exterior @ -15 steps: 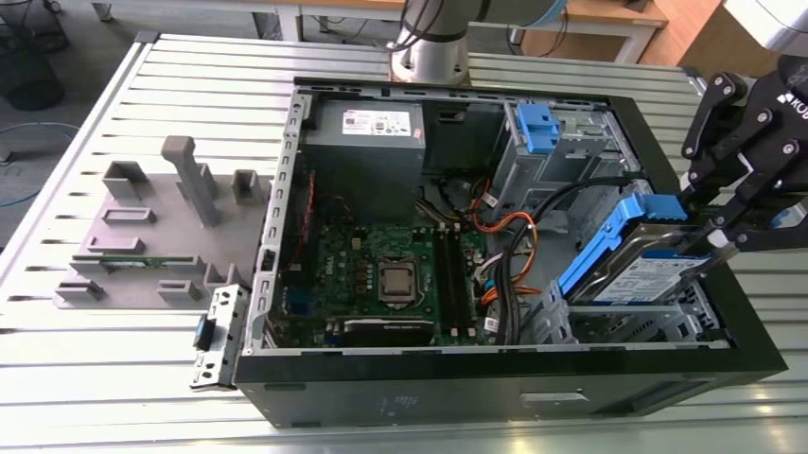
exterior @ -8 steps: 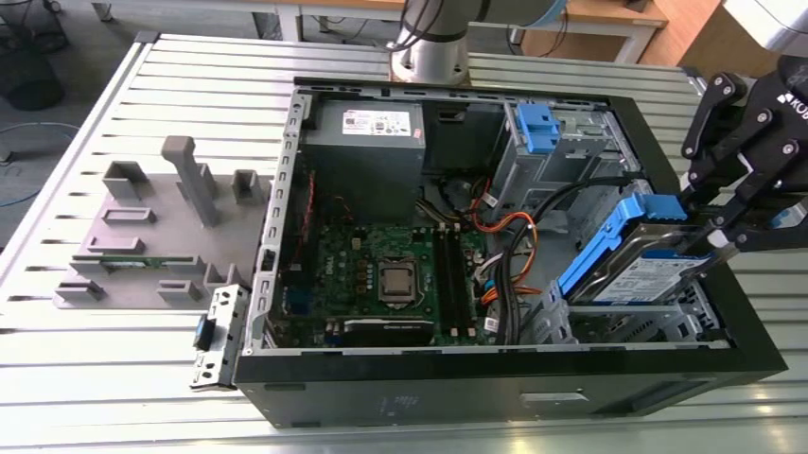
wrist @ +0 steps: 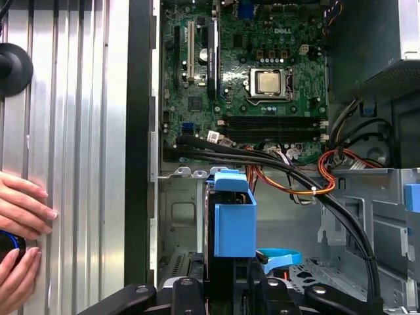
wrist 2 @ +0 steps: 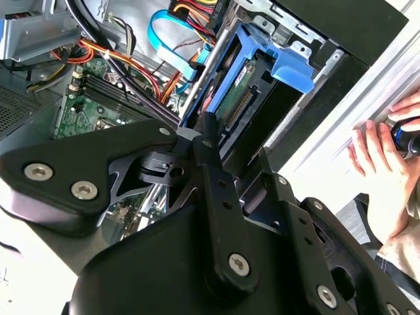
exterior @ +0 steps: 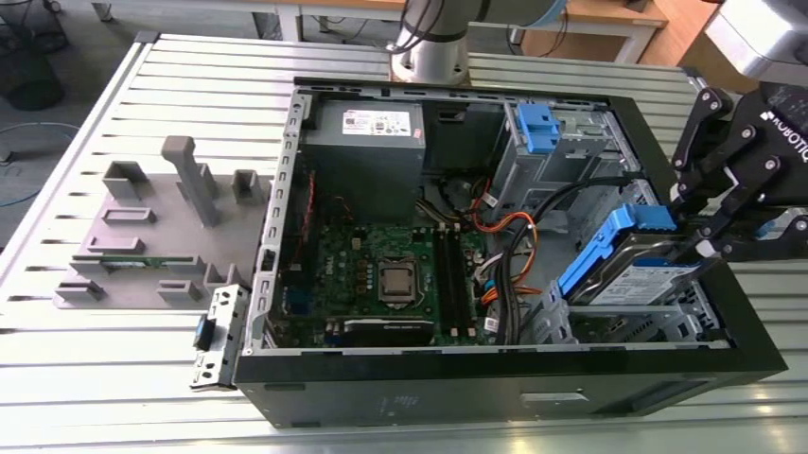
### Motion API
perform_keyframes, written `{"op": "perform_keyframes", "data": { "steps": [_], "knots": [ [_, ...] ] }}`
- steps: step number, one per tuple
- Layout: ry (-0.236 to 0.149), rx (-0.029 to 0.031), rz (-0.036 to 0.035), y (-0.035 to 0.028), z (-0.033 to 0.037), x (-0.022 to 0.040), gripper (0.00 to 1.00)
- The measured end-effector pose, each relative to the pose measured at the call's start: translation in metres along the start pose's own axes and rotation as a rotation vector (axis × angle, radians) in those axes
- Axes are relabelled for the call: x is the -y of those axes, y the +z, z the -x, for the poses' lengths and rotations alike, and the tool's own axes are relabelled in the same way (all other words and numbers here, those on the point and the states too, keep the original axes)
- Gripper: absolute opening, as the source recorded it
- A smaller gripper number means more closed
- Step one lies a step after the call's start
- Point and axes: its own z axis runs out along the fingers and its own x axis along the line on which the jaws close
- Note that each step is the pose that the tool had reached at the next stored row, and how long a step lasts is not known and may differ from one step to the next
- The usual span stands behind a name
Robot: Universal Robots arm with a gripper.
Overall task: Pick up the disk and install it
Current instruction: 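Insert the disk into the insertion slot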
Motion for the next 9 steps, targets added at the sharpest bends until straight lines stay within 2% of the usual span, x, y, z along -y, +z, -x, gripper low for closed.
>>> {"op": "perform_keyframes", "data": {
  "steps": [5, 9],
  "knots": [
    [0.0, 0.0001, 0.0, 0.0081, -0.0001, 0.0005, 0.35],
    [0.0, -0.0003, 0.0, 0.0098, -0.0001, 0.0006, 0.35]
  ]
}}
